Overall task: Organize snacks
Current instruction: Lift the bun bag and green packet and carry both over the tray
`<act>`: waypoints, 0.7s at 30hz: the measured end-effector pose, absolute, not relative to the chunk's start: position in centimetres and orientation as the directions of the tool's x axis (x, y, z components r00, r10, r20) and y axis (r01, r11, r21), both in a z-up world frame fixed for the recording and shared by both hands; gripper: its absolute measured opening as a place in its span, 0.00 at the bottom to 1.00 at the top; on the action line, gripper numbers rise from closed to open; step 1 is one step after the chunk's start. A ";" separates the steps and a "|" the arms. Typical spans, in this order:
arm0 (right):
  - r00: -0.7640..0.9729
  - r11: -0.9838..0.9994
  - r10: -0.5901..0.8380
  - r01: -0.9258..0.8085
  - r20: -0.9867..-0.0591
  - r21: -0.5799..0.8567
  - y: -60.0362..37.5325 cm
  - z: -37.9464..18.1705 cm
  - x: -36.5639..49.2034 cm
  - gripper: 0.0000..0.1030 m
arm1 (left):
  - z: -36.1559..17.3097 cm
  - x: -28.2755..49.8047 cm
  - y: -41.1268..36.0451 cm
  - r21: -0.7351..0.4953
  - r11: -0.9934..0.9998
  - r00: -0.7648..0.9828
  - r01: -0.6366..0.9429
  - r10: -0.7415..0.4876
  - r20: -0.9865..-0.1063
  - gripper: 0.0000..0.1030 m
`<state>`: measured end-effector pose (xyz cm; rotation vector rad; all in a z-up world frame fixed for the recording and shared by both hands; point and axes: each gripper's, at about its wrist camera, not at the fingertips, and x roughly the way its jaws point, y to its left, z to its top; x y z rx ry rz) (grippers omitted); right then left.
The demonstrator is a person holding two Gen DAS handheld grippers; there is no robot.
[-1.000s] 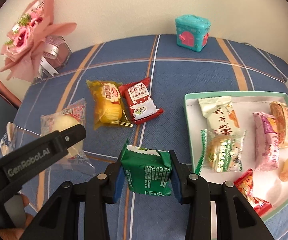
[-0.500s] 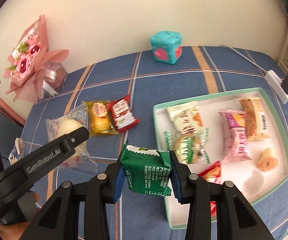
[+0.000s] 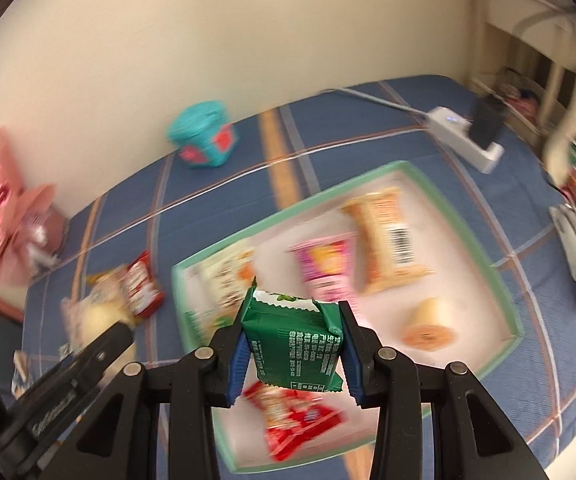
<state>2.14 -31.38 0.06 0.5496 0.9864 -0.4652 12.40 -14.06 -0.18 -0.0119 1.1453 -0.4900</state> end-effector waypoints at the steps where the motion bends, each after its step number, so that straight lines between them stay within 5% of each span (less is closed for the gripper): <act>1: 0.470 0.756 -0.129 0.616 -0.873 0.220 -32.2 -0.1 1.7 0.41 | -0.2 12.1 -14.7 -0.254 0.888 0.314 0.383 -0.384 -0.868 0.57; 21: 0.388 0.706 -0.099 0.677 -0.916 0.210 -35.9 -3.5 0.8 0.41 | -4.1 10.1 -22.6 -0.189 0.830 0.247 0.524 -0.361 -0.899 0.57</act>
